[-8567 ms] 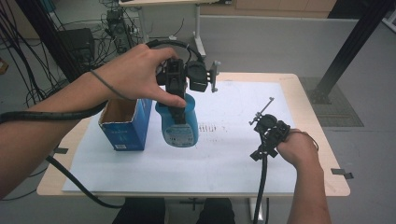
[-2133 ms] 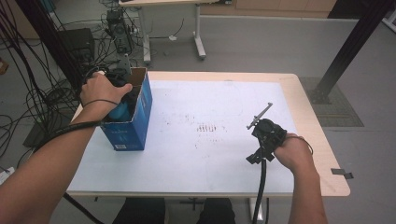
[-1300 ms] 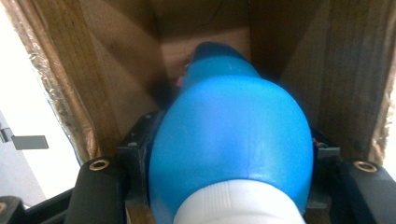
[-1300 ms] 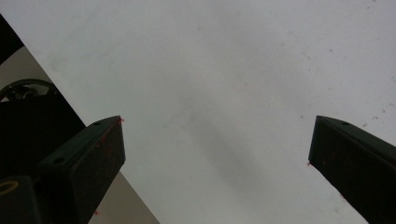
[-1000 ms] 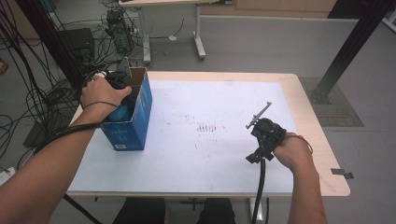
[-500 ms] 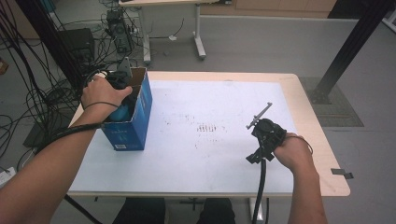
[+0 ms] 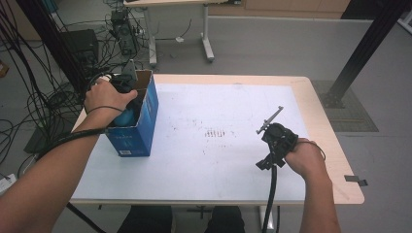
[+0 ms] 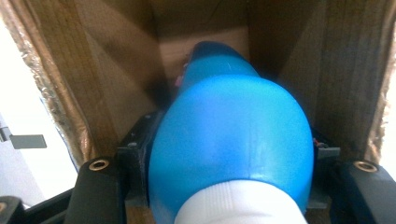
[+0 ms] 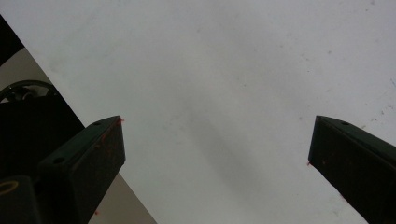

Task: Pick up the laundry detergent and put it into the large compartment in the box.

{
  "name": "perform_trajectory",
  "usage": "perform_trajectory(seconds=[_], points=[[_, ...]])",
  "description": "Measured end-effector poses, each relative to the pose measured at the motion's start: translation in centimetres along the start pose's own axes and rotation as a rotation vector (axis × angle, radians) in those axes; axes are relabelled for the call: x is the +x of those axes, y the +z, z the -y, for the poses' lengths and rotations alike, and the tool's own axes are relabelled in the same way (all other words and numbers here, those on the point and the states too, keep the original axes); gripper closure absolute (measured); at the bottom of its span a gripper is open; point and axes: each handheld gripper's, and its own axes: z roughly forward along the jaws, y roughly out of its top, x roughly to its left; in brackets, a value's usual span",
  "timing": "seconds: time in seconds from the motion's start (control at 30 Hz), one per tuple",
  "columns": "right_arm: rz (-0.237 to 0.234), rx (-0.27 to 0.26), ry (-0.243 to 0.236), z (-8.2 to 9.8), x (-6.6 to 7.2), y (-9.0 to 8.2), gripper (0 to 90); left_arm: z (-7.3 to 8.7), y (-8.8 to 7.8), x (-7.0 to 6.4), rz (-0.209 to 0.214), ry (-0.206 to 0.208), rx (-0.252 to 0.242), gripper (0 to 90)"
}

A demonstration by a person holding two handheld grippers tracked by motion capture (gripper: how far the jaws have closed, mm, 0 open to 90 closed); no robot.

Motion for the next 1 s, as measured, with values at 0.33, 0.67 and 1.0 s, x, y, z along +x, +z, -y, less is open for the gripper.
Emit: perform_trajectory(seconds=[0.33,0.67,1.0], points=[[-0.002,0.000,-0.001,-0.14,0.06,0.04,3.8,0.07,0.00,-0.02,0.002,0.000,0.000,36.7],[-0.003,0.001,-0.001,-0.16,0.03,0.16,3.8,0.16,0.03,-0.13,0.003,-0.001,-0.002,36.6],[-0.003,-0.001,-0.006,-0.29,0.11,0.14,3.8,0.24,0.01,-0.11,0.006,0.000,-0.002,36.6]])
